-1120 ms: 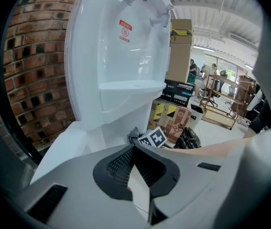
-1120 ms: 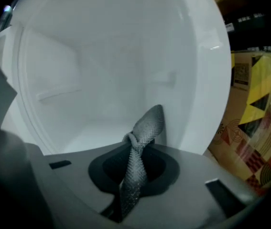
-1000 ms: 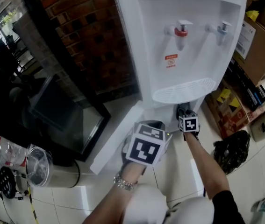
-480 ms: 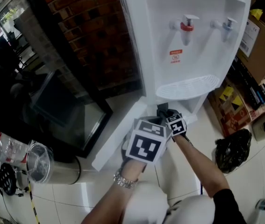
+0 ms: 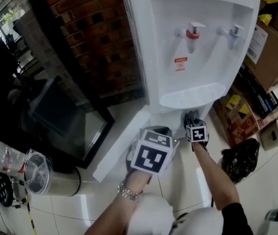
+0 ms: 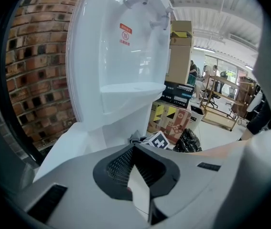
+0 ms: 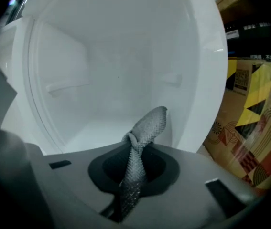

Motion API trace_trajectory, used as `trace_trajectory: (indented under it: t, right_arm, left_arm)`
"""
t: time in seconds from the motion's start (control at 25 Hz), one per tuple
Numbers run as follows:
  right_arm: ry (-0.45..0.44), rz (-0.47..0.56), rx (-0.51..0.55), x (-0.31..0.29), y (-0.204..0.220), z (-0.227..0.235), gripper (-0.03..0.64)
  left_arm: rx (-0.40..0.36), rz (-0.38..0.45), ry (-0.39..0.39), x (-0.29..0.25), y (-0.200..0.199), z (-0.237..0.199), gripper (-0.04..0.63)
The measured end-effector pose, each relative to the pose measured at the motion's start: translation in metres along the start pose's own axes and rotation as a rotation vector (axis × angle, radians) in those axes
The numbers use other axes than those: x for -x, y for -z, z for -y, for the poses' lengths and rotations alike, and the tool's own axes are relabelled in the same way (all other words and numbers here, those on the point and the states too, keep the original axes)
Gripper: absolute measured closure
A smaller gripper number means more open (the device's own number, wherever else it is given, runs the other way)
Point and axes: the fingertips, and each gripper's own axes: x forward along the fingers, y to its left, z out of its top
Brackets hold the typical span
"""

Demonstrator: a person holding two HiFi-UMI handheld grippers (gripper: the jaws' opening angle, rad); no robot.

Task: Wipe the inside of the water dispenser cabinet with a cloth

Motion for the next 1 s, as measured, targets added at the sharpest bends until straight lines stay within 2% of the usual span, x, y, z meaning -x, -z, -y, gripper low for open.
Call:
trace_trajectory:
  t: [0.12, 0.2, 0.28, 0.4, 0.56, 0.76, 1.0]
  right_arm:
    - [-0.045, 0.049, 0.039, 0.012, -0.01, -0.009, 0.588]
    - [-0.027, 0.083, 0.047, 0.028, -0.018, -0.003, 0.588]
    - [-0.011, 0.073, -0.029, 0.055, -0.014, -0.009, 0.588]
    - [-0.031, 0.002, -0.17, 0.117, -0.01, -0.032, 0.588]
    - [-0.021, -0.065, -0.214, 0.212, -0.043, -0.038, 0.586]
    - [0.005, -0.066, -0.301, 0.336, -0.127, -0.048, 0.588]
    - [0.054, -0.018, -0.27, 0.514, -0.285, -0.045, 0.588]
  left_arm:
    - [0.032, 0.005, 0.014, 0.005, -0.005, 0.004, 0.594]
    - [0.069, 0.022, -0.004, 0.008, -0.011, 0.005, 0.594]
    - [0.104, 0.023, -0.046, 0.013, -0.009, 0.004, 0.594]
    - [0.167, -0.007, -0.094, 0.032, -0.013, 0.01, 0.594]
    - [0.134, -0.059, -0.078, 0.066, -0.058, 0.037, 0.594]
    - [0.111, -0.088, -0.039, 0.138, -0.153, 0.058, 0.594]
    - [0.104, -0.121, -0.011, 0.235, -0.275, 0.092, 0.594]
